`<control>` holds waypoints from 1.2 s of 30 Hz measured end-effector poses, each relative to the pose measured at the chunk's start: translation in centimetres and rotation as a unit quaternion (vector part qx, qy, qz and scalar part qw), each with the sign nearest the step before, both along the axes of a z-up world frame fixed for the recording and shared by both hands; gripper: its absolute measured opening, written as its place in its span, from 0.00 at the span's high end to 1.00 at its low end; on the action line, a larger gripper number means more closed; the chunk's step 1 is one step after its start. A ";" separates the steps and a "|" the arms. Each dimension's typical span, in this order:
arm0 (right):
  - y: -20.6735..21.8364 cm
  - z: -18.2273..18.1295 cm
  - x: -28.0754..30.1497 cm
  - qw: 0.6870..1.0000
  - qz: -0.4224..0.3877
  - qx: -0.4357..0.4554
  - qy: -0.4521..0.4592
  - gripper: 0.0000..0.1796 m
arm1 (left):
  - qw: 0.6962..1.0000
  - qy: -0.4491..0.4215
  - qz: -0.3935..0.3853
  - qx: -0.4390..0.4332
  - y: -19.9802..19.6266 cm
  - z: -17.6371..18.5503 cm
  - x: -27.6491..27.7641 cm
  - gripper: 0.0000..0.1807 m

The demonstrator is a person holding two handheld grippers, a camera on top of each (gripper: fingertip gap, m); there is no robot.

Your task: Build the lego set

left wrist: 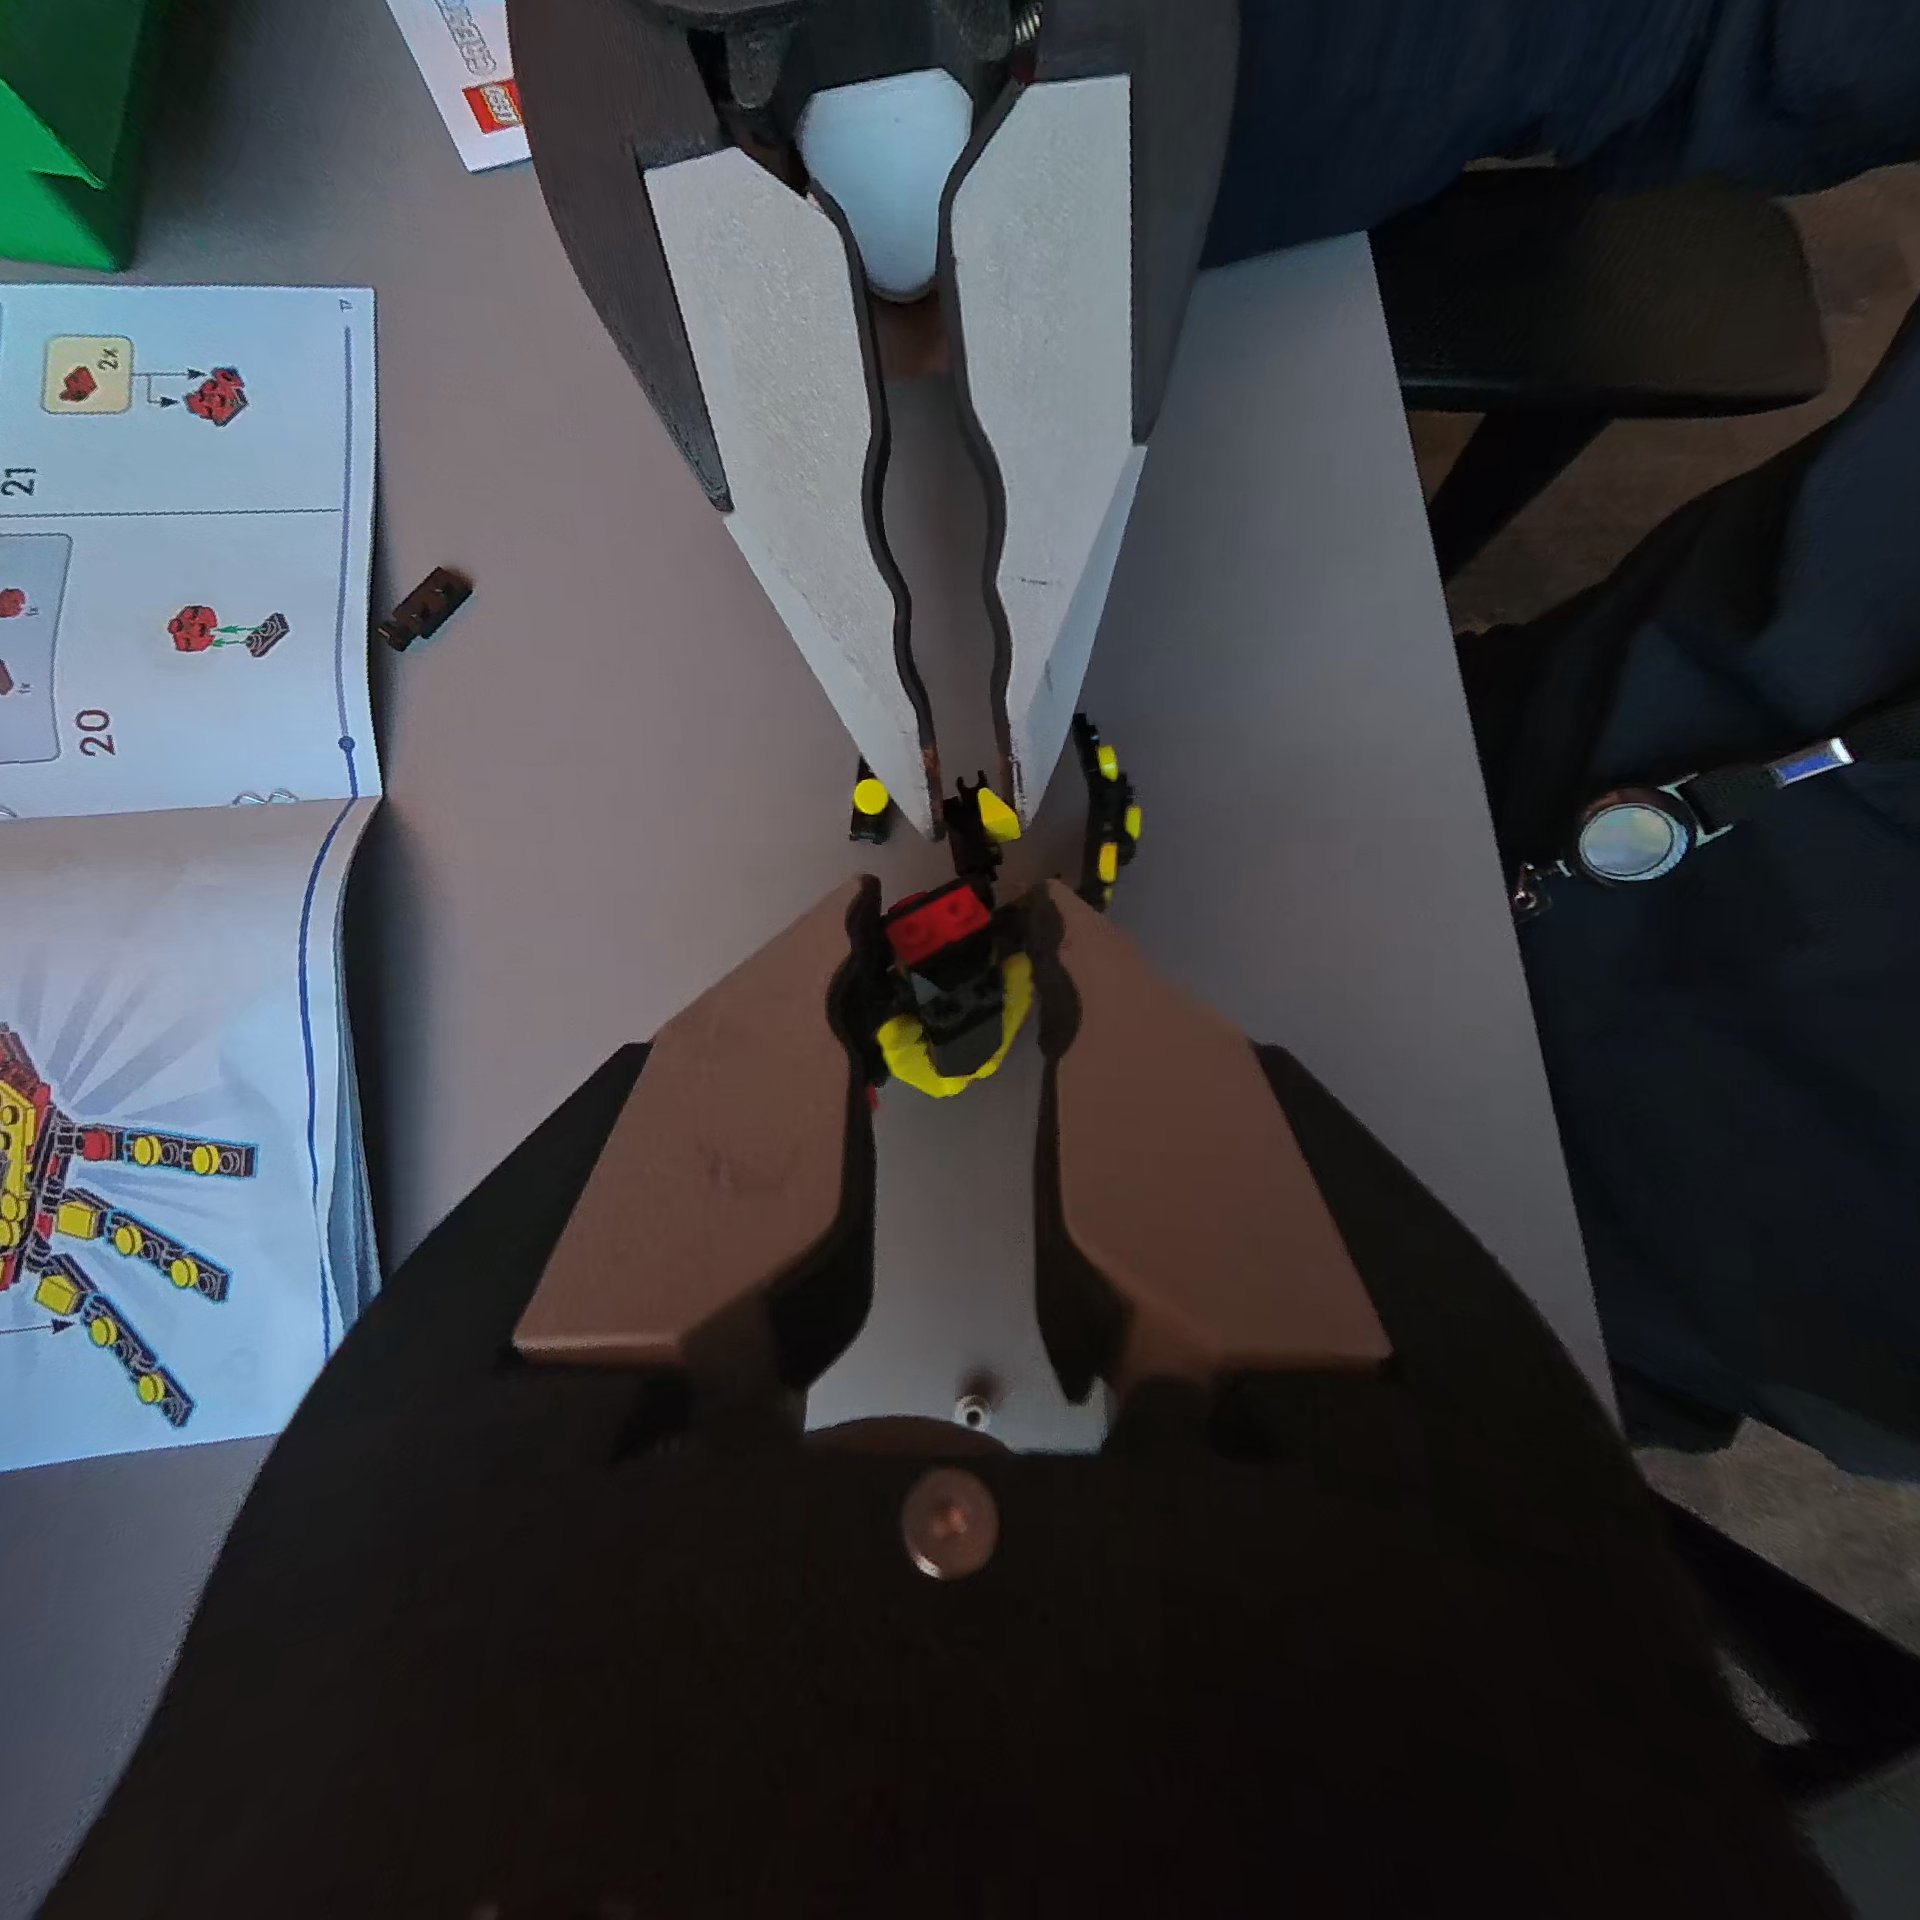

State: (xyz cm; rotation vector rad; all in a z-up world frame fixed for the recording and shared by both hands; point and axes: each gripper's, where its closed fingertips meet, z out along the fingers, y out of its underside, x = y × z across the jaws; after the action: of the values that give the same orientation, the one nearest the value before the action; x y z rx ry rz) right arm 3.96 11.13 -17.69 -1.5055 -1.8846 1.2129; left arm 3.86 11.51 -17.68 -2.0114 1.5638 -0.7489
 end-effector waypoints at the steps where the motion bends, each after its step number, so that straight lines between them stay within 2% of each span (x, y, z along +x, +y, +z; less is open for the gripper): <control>1: 0.0 0.1 0.0 1.000 -0.001 0.004 0.002 0.95 | 1.000 -0.004 0.004 -0.005 -0.1 0.1 0.1 0.83; 3: -0.1 0.5 0.0 1.000 0.003 0.003 0.012 0.95 | 1.000 -0.013 0.010 -0.011 -0.1 0.4 0.2 0.83; 7: -0.3 1.5 0.0 0.999 0.008 0.007 0.037 0.96 | 0.999 -0.033 0.012 -0.011 -0.1 1.3 0.6 0.89; 8: -0.2 1.6 0.0 0.999 0.004 0.016 0.041 0.96 | 0.999 -0.044 0.003 -0.011 -0.3 1.7 0.8 0.97; 9: 0.0 1.7 0.1 0.999 0.000 0.025 0.043 0.96 | 0.999 -0.048 0.007 -0.001 -0.2 1.9 0.8 0.98; 13: 0.2 2.1 0.0 0.998 -0.008 0.041 0.053 0.97 | 0.999 -0.047 0.018 0.005 -0.2 1.6 0.7 0.98; 15: 0.2 2.0 -0.2 0.998 -0.010 0.043 0.053 0.97 | 0.999 -0.041 0.025 0.002 -0.3 1.1 0.7 0.92; 21: 0.4 1.9 -0.2 0.997 -0.015 0.048 0.052 0.96 | 0.996 -0.058 0.045 0.040 -0.1 0.7 1.3 0.94; 24: 1.2 1.7 0.2 0.998 -0.028 0.049 0.039 0.90 | 0.993 -0.079 0.065 0.053 -0.1 0.6 1.1 0.94; 29: 3.6 2.2 2.0 0.996 -0.069 0.048 0.039 0.87 | 0.986 -0.094 0.083 0.105 0.2 0.3 0.5 0.94; 32: 4.5 2.5 3.1 0.995 -0.085 0.014 0.046 0.85 | 0.980 -0.092 0.066 0.162 0.1 0.3 0.4 0.94; 36: 3.9 0.7 4.3 0.996 -0.087 -0.010 0.013 0.82 | 0.976 -0.103 0.064 0.181 0.2 0.5 0.0 0.94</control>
State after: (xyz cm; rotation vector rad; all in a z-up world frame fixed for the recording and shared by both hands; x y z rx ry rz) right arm 8.30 15.03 -16.96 -1.6202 -1.6900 1.1691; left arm 3.87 11.67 -17.19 -1.6913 1.3279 -0.5545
